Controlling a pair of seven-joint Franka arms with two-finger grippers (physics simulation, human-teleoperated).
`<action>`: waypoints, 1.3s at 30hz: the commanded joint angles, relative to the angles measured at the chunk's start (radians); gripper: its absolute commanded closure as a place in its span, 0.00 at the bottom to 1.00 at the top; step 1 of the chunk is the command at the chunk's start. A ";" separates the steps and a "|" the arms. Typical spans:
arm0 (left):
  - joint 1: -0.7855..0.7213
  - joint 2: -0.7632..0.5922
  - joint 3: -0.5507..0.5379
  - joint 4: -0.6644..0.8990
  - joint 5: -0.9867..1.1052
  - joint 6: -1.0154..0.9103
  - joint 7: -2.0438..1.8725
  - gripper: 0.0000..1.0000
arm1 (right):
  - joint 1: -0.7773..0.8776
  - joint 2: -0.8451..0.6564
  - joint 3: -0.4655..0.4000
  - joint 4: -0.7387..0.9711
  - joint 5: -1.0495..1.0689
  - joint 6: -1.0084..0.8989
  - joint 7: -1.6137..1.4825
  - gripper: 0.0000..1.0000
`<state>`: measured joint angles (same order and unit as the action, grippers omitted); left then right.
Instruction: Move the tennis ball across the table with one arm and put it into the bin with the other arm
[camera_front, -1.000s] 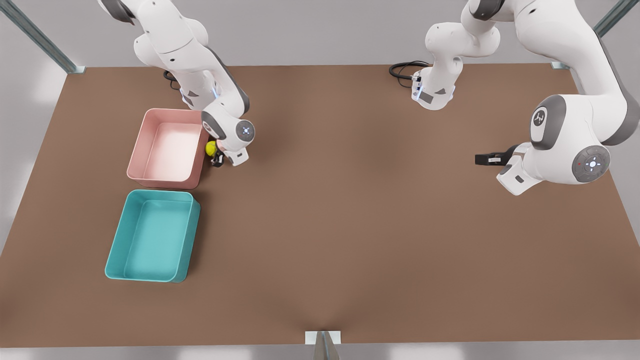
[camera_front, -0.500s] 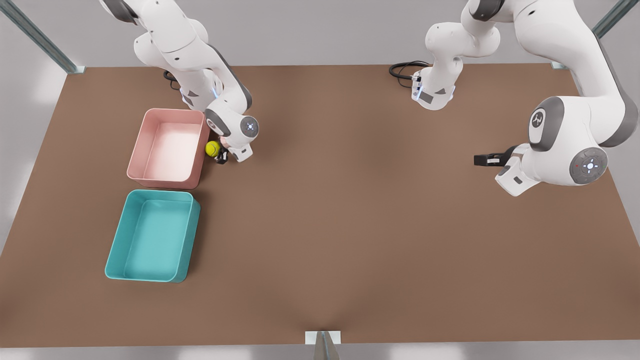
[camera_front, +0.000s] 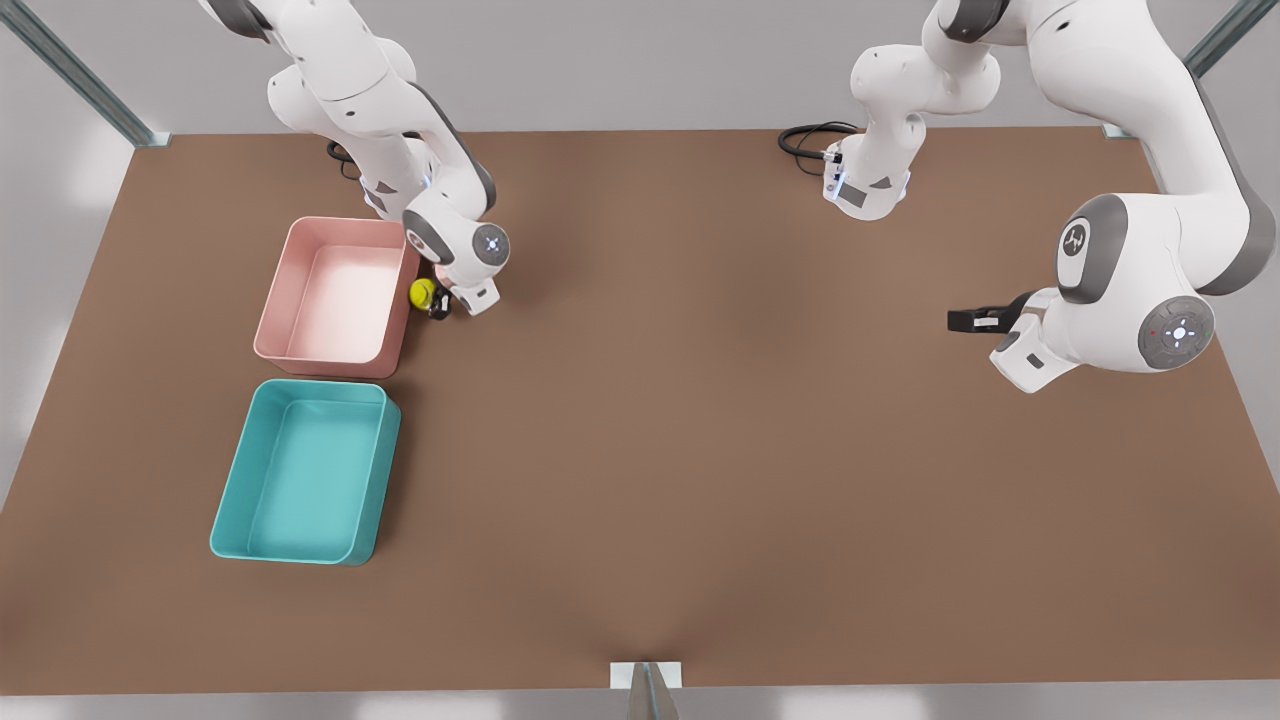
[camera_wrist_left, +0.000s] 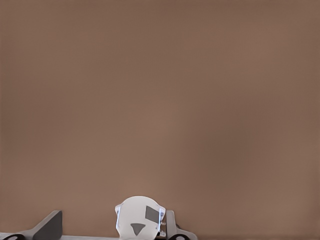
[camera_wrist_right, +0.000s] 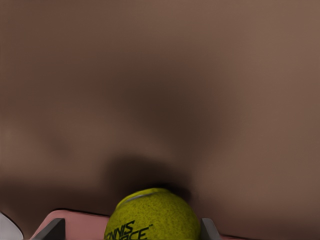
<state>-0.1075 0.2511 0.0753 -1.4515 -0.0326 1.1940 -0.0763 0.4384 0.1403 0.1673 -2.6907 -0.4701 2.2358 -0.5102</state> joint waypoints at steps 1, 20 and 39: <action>0.000 -0.001 0.001 0.000 0.000 -0.001 0.000 0.00 | 0.000 -0.001 0.000 -0.009 0.001 0.041 0.042 0.00; 0.000 -0.001 0.000 0.000 0.000 -0.001 0.000 0.00 | 0.000 -0.053 0.037 -0.069 -0.035 0.050 0.157 0.00; -0.001 -0.001 0.000 0.002 0.000 -0.008 0.000 0.00 | -0.013 -0.018 0.028 -0.090 -0.196 0.082 0.300 0.00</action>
<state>-0.1089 0.2511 0.0751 -1.4501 -0.0326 1.1878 -0.0771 0.4257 0.1215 0.1960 -2.7813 -0.6474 2.3060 -0.3011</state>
